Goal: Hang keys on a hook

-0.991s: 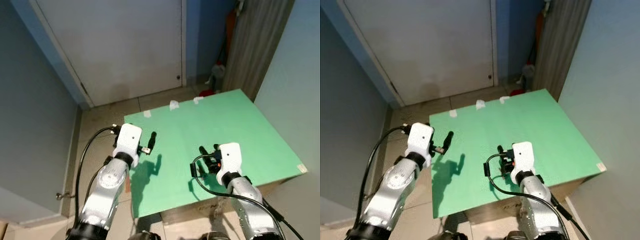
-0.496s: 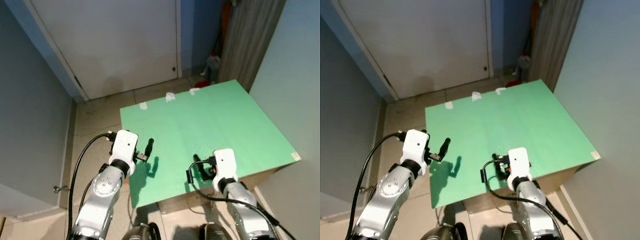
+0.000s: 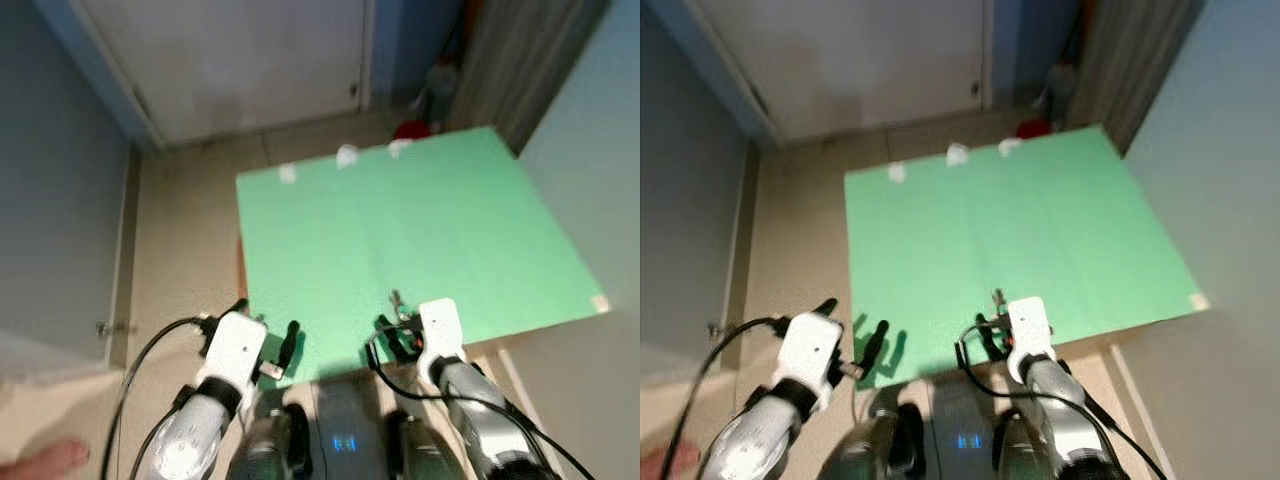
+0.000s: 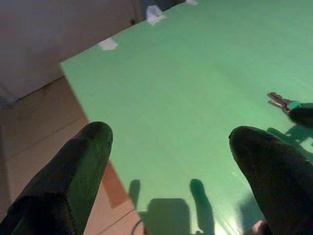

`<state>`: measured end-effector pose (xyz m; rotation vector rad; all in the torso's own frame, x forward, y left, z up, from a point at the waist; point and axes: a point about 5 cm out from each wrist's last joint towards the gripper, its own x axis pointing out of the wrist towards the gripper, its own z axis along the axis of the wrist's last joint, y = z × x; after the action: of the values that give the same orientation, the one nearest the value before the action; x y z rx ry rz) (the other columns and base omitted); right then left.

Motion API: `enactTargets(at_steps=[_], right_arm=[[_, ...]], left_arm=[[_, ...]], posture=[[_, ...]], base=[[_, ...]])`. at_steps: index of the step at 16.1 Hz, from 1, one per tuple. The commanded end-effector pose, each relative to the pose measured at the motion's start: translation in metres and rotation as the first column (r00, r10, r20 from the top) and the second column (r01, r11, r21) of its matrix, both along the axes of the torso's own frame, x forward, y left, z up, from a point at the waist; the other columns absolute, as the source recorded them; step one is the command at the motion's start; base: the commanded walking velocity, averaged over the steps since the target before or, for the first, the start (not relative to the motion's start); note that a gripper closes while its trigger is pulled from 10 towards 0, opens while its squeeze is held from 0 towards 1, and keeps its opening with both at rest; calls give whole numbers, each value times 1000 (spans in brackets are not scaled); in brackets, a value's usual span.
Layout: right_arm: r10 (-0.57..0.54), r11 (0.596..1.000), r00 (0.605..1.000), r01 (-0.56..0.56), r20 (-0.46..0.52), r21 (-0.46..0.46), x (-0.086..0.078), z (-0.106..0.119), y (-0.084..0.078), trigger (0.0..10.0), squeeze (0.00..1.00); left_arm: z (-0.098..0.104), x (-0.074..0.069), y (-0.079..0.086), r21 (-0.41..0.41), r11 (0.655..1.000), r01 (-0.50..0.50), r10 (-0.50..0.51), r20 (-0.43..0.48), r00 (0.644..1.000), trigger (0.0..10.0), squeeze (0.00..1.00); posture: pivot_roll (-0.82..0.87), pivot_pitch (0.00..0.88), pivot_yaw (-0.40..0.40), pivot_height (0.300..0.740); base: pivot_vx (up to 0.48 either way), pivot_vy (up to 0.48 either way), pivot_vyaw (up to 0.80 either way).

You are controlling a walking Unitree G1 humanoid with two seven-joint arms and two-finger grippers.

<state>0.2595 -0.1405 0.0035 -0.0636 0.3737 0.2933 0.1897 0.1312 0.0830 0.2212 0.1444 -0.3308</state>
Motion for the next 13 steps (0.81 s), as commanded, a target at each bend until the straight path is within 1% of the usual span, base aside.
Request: enactTargets(at_steps=[1,2,4,5,6,7,8,11,13], right_arm=[[13,1000,999,-14,-30,-5,-3,-7,3,10000,0],[15,1000,999,-15,-28,-5,-1,-7,4,10000,0],[13,1000,999,-13,-37,-8,1,-8,4,10000,0],[11,1000,999,-12,-43,-12,0,-11,4,10000,0],[11,1000,999,-12,-49,-18,-1,-13,3,10000,0],[8,1000,999,-9,-49,-29,-2,-14,2,10000,0],[7,999,999,-8,-40,-36,-2,-13,2,10000,0],[6,999,1000,-7,-3,-33,2,-7,1,10000,0],[33,999,999,-34,30,25,4,2,6,10000,0]], left_arm=[[10,-10,0,15,1000,-9,9,10,1000,10000,0],[15,-15,-2,9,1000,-11,11,14,1000,10000,0],[20,-20,-11,-34,999,1,-1,-6,1000,10000,0],[22,-24,-22,-98,995,28,-32,-34,999,10000,0],[24,-27,-31,-141,988,65,-73,-51,996,10000,0],[24,-30,-45,-191,974,120,-138,-82,987,10000,0],[26,-28,-52,-209,966,150,-170,-78,982,10000,0],[25,-19,-60,-207,965,163,-181,-73,981,10000,0],[22,-12,-63,-199,965,173,-191,-77,979,10000,0]], posture=[[84,379,99,740],[95,390,97,740],[111,411,96,740],[117,418,94,740],[117,419,93,740],[102,421,86,740],[80,414,78,740],[23,386,58,740],[-17,364,41,740]], base=[[0,0,0],[0,0,0],[0,0,0],[0,0,0],[0,0,0],[0,0,0],[0,0,0],[0,0,0],[0,0,0]])
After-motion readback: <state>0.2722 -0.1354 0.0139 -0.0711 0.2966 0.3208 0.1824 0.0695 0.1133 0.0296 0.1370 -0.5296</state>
